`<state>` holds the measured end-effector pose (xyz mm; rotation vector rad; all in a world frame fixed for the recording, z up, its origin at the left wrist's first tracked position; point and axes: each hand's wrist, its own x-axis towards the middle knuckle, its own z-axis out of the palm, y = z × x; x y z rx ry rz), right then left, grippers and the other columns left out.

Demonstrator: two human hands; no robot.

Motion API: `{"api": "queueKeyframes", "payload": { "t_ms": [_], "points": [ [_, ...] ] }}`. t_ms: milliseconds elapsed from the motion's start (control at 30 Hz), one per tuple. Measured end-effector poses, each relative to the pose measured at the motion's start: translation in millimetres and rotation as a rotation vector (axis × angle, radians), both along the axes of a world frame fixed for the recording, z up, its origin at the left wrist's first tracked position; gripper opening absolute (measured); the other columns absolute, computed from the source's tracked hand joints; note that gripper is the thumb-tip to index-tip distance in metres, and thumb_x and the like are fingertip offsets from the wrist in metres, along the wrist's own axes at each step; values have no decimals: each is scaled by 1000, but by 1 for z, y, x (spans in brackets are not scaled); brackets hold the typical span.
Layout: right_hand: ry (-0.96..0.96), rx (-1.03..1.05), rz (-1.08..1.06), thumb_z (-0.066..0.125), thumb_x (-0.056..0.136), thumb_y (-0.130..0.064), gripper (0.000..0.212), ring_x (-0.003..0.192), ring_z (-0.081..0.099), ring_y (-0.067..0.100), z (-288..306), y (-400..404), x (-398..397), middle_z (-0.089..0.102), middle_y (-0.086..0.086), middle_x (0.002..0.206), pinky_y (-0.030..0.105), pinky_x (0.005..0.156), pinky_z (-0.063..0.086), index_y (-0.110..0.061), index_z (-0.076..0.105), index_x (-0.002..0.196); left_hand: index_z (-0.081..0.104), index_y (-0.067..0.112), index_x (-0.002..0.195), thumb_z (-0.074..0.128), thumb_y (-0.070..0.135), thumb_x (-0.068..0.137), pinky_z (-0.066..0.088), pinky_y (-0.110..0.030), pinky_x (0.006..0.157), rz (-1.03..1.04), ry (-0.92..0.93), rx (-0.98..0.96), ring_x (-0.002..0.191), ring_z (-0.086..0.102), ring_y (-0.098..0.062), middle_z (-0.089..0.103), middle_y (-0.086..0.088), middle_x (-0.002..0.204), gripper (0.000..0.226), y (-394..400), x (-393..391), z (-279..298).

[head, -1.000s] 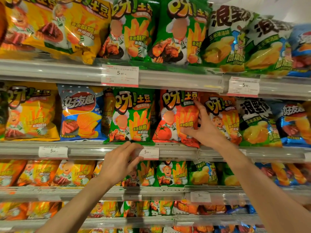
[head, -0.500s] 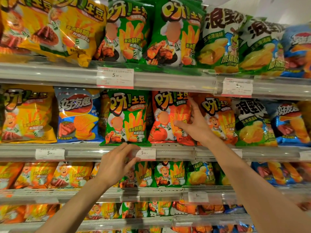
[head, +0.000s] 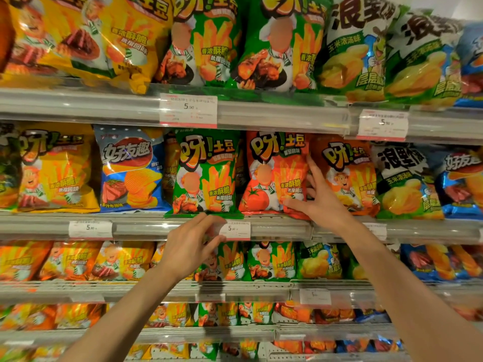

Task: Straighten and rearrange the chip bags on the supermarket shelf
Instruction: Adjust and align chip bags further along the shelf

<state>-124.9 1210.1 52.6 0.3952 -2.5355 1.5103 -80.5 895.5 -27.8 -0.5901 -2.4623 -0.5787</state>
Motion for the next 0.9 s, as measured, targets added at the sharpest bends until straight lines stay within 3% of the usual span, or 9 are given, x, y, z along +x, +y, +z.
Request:
{"api": "queueKeyframes", "payload": {
  "t_ms": [100,233,333,433,533,633,733,900],
  "points": [
    [16,2,-39,84,81,-23,115,128,53,11,0,-5,7,44,-9,149,24,97,46,-47,2,158,61,33,117,67,43,91,48,-30,54,9,-3,10,81,62,-10,60,15,95,29,1,2,0],
    [97,48,-177,75,88,-39,100,138,29,-3,-6,-17,35,31,-21,152,22,109,30,-38,5,160,59,29,126,52,52,93,45,-27,58,15,-26,51,86,58,-11,55,10,98,41,5,10,-7],
    [177,209,-351,64,93,-51,88,151,17,7,-30,-23,61,20,-8,166,28,118,22,-29,11,161,59,21,132,51,49,95,49,-31,73,-9,-23,100,100,54,-17,53,3,108,46,9,23,-20],
    [310,423,-402,53,100,-54,81,157,10,19,-69,-26,89,16,6,169,46,126,19,-17,17,161,55,22,140,52,48,96,49,-33,89,-17,-71,182,114,51,-19,52,0,122,51,12,39,-39],
    [213,465,-398,43,99,-62,80,157,8,21,-117,-28,127,11,5,170,52,124,22,-22,12,162,49,23,146,50,53,95,48,-39,100,-17,-179,271,125,48,-20,47,-3,137,59,16,56,-66],
    [16,459,-380,34,97,-70,79,155,20,23,-157,-24,161,16,2,169,54,120,30,-30,10,161,45,24,148,51,53,97,48,-44,103,-13,-279,303,131,48,-24,45,-4,143,60,23,74,-98],
    [-209,429,-389,38,99,-63,73,151,29,25,-181,-10,185,22,-1,167,50,120,30,-33,11,160,41,32,148,54,53,97,43,-40,107,25,-402,369,133,45,-18,42,5,144,57,33,95,-120],
    [-296,410,-410,42,99,-58,68,146,38,18,-204,33,207,35,-4,162,39,112,38,-30,25,159,43,34,145,52,53,96,48,-40,99,97,-528,379,129,47,-15,45,8,140,54,64,123,-137]
  ]
}}
